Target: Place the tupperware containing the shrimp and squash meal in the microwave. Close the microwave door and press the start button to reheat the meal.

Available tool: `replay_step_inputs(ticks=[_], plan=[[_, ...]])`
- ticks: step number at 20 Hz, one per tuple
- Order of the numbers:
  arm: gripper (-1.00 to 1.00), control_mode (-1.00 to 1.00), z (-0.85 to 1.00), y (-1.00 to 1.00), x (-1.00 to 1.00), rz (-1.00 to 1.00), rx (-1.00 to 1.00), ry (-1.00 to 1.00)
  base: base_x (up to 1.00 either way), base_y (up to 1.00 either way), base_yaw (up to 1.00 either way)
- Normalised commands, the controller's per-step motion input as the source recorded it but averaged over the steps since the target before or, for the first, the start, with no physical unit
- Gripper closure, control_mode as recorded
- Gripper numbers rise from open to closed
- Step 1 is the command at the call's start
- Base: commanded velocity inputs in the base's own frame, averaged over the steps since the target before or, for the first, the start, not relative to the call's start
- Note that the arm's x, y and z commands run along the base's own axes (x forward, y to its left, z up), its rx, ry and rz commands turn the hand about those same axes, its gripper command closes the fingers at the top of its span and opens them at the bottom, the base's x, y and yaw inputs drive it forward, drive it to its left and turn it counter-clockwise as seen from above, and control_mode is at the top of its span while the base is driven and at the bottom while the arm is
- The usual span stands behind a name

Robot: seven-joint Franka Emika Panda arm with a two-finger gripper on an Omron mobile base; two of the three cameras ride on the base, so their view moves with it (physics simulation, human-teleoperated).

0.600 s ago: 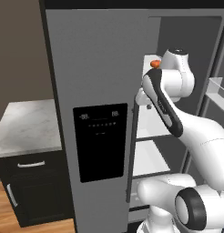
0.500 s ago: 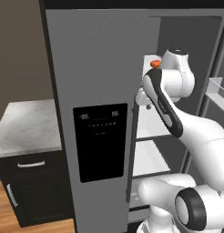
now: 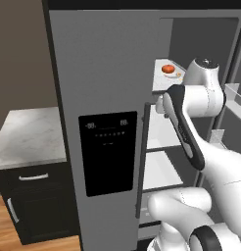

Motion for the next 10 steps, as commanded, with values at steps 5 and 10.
replay_step_inputs(ticks=[5, 10], plan=[[-1.00, -1.00, 0.26, -0.20, -0.10, -0.20, 0.07, -0.28, 0.00, 0.00, 0.00], [-1.00, -1.00, 0.58, -0.38, 0.00, -0.15, 0.16, -0.12, 0.00, 0.00, 0.00]])
